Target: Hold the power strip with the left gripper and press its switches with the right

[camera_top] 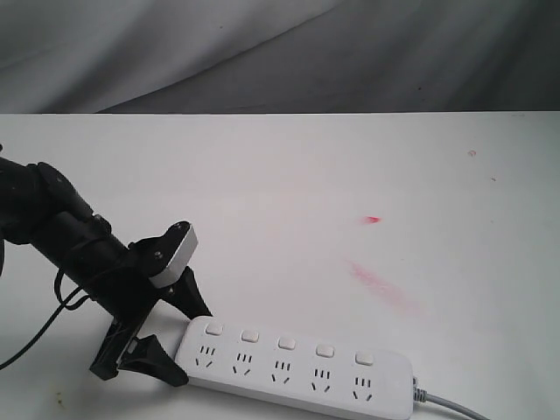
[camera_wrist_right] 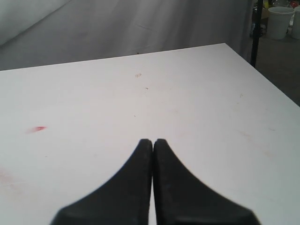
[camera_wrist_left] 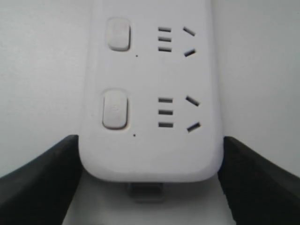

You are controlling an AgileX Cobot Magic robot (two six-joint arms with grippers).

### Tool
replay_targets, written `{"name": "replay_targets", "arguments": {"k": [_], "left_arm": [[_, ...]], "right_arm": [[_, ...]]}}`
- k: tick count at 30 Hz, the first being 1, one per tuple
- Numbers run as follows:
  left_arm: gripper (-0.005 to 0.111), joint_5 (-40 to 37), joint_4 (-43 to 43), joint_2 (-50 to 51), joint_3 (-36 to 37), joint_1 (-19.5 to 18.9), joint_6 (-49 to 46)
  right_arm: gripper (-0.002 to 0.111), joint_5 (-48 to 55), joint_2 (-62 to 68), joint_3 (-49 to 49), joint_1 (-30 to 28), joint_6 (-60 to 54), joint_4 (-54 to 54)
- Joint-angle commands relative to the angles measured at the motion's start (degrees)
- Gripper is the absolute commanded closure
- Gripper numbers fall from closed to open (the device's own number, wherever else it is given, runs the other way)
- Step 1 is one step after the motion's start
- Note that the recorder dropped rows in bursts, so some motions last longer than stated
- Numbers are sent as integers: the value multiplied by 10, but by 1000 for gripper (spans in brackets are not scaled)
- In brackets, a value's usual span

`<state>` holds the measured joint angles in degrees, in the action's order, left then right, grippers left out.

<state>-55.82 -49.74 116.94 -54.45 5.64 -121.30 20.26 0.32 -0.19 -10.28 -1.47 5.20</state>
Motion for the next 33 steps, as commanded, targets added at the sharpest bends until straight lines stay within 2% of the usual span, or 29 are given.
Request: {"name": "replay_targets", "arguments": {"k": [1, 5, 9, 12, 13, 14, 15, 16, 18, 21, 26, 33], "left_arm": [[57, 34, 72, 18, 16, 6, 14], [57, 34, 72, 18, 16, 6, 14], [57, 34, 72, 18, 16, 6, 14], [57, 34, 72, 18, 16, 6, 14], [57, 34, 72, 18, 16, 6, 14], [57, 34, 72, 18, 16, 6, 14], [57, 34, 72, 18, 16, 6, 14], [57, 34, 72, 18, 16, 6, 14], [57, 34, 72, 18, 16, 6, 14], [57, 34, 72, 18, 16, 6, 14], [57, 34, 72, 18, 16, 6, 14], [57, 36, 72, 18, 16, 6, 14]], "right_arm": [[108, -40, -3, 2, -5, -28, -44], [108, -196, -3, 2, -5, -25, 22], [108, -388, -3, 2, -5, 9, 183], [108, -521, -3, 2, -5, 9, 209], [108, -589, -3, 2, -5, 36, 209], [108, -604, -3, 2, -5, 79, 209], [108, -594, -3, 2, -5, 173, 204], [108, -565, -3, 2, -5, 192, 203], [108, -461, -3, -13, -5, 197, 161], [108, -340, -3, -33, -5, 205, 32], [108, -289, 55, -81, -5, 194, 13], [108, -171, 239, -233, -4, 163, -87]]}}
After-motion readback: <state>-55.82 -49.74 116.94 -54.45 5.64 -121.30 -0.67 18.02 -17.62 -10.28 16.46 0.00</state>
